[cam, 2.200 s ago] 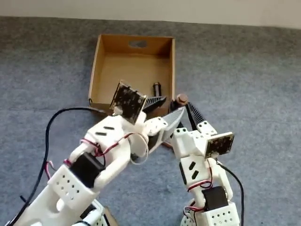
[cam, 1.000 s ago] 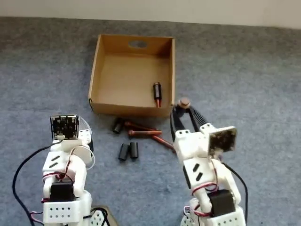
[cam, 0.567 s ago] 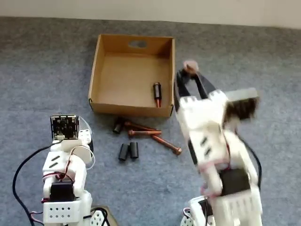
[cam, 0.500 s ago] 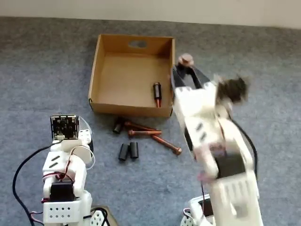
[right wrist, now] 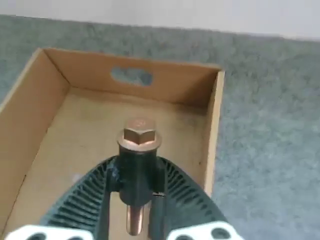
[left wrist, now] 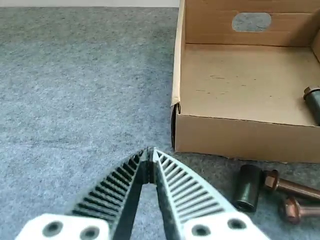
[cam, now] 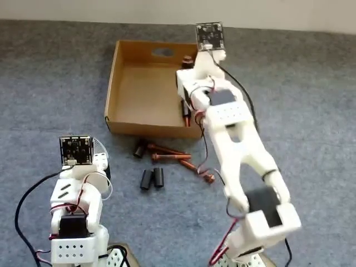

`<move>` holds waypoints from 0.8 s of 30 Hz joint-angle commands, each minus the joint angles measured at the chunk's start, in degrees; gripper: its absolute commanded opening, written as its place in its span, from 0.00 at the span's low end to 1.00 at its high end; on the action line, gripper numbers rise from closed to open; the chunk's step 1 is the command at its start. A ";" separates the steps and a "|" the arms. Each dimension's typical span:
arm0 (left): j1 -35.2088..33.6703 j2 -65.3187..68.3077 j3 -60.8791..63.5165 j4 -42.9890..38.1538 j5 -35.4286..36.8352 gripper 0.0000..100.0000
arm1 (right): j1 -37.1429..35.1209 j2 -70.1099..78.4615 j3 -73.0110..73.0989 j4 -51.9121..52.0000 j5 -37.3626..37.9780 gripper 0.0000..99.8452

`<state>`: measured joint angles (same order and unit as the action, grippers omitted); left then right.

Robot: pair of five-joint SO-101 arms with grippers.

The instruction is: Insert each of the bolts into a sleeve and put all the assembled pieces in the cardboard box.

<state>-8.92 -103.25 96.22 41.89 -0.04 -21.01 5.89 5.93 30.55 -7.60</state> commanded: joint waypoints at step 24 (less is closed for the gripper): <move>-0.13 -0.04 1.01 -0.97 -0.35 0.04 | -2.68 41.10 -52.97 38.37 -6.59 0.01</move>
<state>-8.92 -103.25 96.22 41.89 -0.04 -24.62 46.51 -39.78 65.36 -13.41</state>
